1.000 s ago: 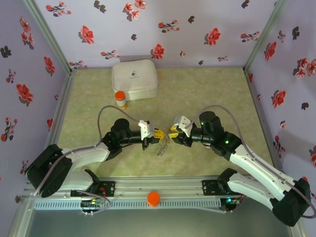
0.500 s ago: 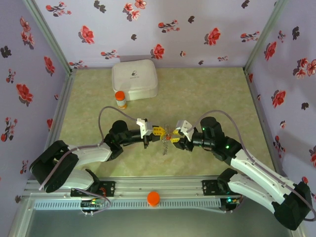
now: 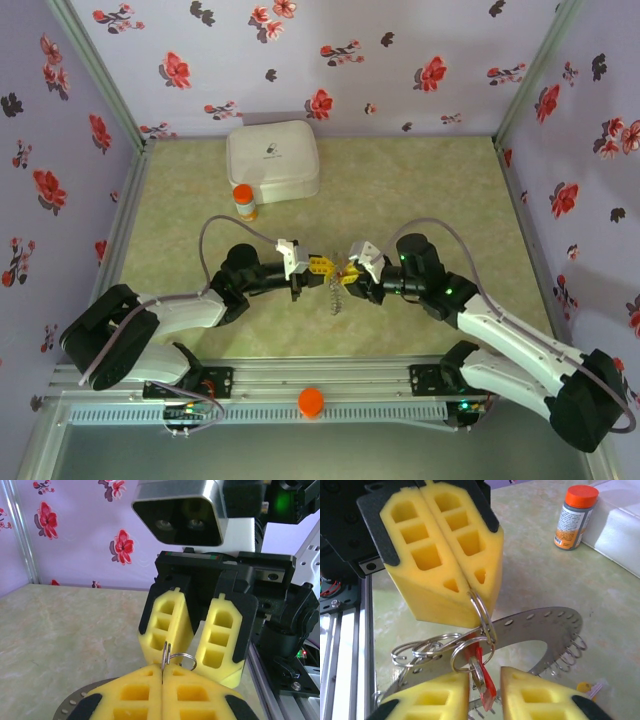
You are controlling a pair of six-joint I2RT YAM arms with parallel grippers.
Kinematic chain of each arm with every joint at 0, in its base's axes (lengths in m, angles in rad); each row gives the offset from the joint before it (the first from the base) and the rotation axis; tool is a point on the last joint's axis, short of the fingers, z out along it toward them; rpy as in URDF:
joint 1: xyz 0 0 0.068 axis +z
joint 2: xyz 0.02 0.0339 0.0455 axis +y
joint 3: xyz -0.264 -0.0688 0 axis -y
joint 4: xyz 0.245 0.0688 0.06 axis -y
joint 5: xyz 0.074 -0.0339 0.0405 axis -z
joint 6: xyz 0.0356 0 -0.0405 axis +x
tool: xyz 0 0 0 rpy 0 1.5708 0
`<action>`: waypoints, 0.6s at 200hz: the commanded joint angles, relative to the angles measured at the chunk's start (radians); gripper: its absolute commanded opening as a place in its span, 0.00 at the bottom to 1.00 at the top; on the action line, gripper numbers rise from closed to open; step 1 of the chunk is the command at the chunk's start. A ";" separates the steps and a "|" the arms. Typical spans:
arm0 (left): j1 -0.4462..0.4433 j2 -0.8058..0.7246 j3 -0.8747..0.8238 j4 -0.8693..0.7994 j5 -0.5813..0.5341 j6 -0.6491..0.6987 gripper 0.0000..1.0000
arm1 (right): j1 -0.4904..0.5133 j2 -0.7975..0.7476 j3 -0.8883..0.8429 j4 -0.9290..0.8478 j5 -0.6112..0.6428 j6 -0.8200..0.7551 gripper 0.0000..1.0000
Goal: Put the keys on the keyring
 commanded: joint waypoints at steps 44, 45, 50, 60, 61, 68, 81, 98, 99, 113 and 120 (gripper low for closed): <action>0.014 -0.015 0.007 0.070 0.022 -0.007 0.00 | 0.012 0.055 0.052 -0.040 -0.033 -0.008 0.03; 0.014 -0.015 0.007 0.069 0.022 -0.007 0.00 | 0.013 0.057 0.053 -0.040 -0.033 -0.009 0.03; 0.016 -0.015 0.008 0.068 0.022 -0.005 0.00 | 0.017 0.065 0.055 -0.041 -0.033 -0.010 0.02; 0.016 -0.014 0.010 0.068 0.021 -0.005 0.00 | 0.029 0.086 0.062 -0.046 -0.043 -0.013 0.02; 0.017 -0.015 0.010 0.068 0.021 -0.004 0.00 | 0.032 0.088 0.063 -0.046 -0.044 -0.014 0.02; 0.017 -0.015 0.012 0.068 0.021 -0.004 0.00 | 0.045 0.100 0.070 -0.052 -0.045 -0.019 0.01; 0.017 -0.013 0.016 0.068 0.021 -0.004 0.00 | 0.061 0.117 0.079 -0.058 -0.037 -0.030 0.02; 0.019 -0.009 0.021 0.069 0.022 -0.004 0.00 | 0.064 0.118 0.084 -0.070 -0.004 -0.039 0.03; 0.018 -0.009 0.021 0.069 0.022 -0.003 0.00 | 0.064 0.116 0.084 -0.071 -0.002 -0.040 0.03; 0.020 -0.006 0.022 0.066 0.026 -0.004 0.00 | 0.061 0.091 0.076 -0.082 0.037 -0.047 0.12; 0.021 -0.005 0.022 0.066 0.028 -0.003 0.00 | 0.057 0.072 0.070 -0.086 0.062 -0.047 0.19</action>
